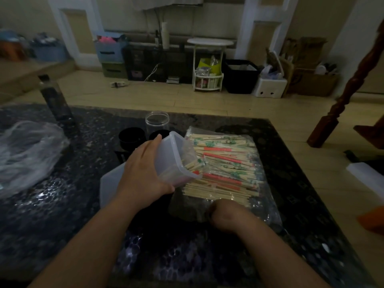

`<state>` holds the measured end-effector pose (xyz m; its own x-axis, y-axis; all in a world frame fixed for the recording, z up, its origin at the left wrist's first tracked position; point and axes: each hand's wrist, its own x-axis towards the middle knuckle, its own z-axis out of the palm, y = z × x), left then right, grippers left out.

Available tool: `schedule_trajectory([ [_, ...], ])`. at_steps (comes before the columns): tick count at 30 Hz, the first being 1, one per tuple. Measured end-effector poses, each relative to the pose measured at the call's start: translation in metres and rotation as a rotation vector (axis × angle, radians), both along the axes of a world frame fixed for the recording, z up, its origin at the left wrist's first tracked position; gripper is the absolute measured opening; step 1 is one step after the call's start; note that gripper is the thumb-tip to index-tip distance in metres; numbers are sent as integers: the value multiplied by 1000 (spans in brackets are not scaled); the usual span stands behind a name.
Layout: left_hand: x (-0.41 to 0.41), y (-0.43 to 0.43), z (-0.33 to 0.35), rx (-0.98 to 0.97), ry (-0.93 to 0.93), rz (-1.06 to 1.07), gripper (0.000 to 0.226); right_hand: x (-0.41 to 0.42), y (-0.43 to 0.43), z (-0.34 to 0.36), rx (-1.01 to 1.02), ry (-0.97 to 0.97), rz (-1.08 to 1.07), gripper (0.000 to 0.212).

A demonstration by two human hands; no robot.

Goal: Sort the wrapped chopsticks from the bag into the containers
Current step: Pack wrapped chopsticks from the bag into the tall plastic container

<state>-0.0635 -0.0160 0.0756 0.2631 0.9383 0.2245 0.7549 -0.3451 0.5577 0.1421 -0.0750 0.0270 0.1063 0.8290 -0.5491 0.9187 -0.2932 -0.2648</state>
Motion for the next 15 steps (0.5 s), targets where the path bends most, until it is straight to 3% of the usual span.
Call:
schedule_trajectory([
  [4,0,0,0,2,5,-7,131,4,1,-8,41,71,-66,75],
  [6,0,0,-1,6,6,-8,131,6,3,-16,107,121,-140,80],
  [8,0,0,-1,6,8,-6,132,9,5,-26,228,126,-168,65],
  [11,0,-1,-1,7,5,-6,131,17,7,-40,365,-60,-41,38],
  [15,0,-1,-1,13,8,-10,130,20,4,-49,412,-132,54,34],
])
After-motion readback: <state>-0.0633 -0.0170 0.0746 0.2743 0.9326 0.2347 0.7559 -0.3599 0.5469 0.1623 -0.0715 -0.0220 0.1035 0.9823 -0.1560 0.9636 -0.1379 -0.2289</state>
